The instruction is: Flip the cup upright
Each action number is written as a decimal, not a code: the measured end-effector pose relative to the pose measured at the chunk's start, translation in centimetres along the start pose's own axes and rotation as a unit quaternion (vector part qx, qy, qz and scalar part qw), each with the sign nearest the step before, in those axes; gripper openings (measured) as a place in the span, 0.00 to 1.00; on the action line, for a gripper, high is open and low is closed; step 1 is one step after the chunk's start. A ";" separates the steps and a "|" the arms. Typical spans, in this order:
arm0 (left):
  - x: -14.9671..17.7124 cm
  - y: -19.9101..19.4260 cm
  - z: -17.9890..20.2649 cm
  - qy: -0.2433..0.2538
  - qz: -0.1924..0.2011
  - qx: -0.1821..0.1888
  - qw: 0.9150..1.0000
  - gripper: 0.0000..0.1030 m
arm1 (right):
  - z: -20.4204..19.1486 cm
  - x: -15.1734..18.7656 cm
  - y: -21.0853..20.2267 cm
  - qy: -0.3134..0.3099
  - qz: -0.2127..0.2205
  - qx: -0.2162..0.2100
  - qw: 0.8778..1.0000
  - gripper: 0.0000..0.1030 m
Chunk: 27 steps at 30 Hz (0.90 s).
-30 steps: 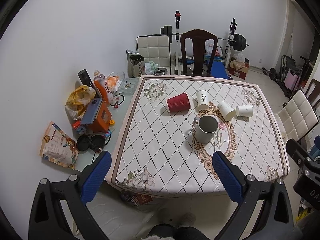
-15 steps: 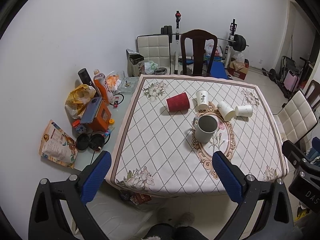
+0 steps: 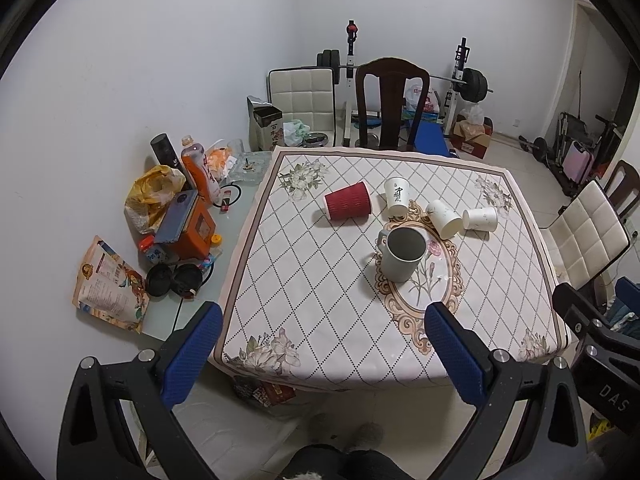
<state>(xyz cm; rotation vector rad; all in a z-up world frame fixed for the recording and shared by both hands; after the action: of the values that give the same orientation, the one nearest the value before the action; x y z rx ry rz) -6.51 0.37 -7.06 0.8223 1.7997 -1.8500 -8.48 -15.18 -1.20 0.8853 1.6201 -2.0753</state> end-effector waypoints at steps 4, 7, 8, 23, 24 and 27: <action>0.1 -0.1 0.3 0.001 0.000 0.000 1.000 1.00 | 0.1 0.2 -0.1 0.001 -0.001 -0.001 1.000 1.00; 0.1 -0.1 0.3 0.001 0.000 0.000 1.000 1.00 | 0.1 0.6 -0.1 0.002 -0.003 -0.001 1.000 1.00; 0.1 -0.2 0.4 0.001 -0.001 0.000 1.000 1.00 | 0.2 0.7 -0.1 0.003 -0.003 -0.002 1.000 1.00; 0.2 -0.5 0.5 0.000 0.003 -0.002 1.000 1.00 | 0.3 1.1 -0.2 0.006 -0.003 -0.001 1.000 1.00; 0.2 -0.6 0.6 -0.001 0.003 -0.002 1.000 1.00 | 0.3 1.1 -0.2 0.006 -0.003 -0.001 1.000 1.00; 0.2 -0.6 0.6 0.000 0.003 -0.002 1.000 1.00 | 0.3 1.2 -0.4 0.007 -0.003 -0.002 1.000 1.00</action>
<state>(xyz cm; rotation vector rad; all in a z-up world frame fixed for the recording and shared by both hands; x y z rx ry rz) -7.13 -0.17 -6.72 0.8250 1.7982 -1.8421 -9.73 -15.22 -1.68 0.8969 1.6350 -2.0747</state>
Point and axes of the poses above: each gripper's, at about its wrist camera, not at the fingertips, and y roughly the way its jaws point, z to its right, x to its underside, the point moved 3 cm from there along y, roughly the way its jaws point, and after that the axes turned 5 degrees about z, right-handed, at the moved point
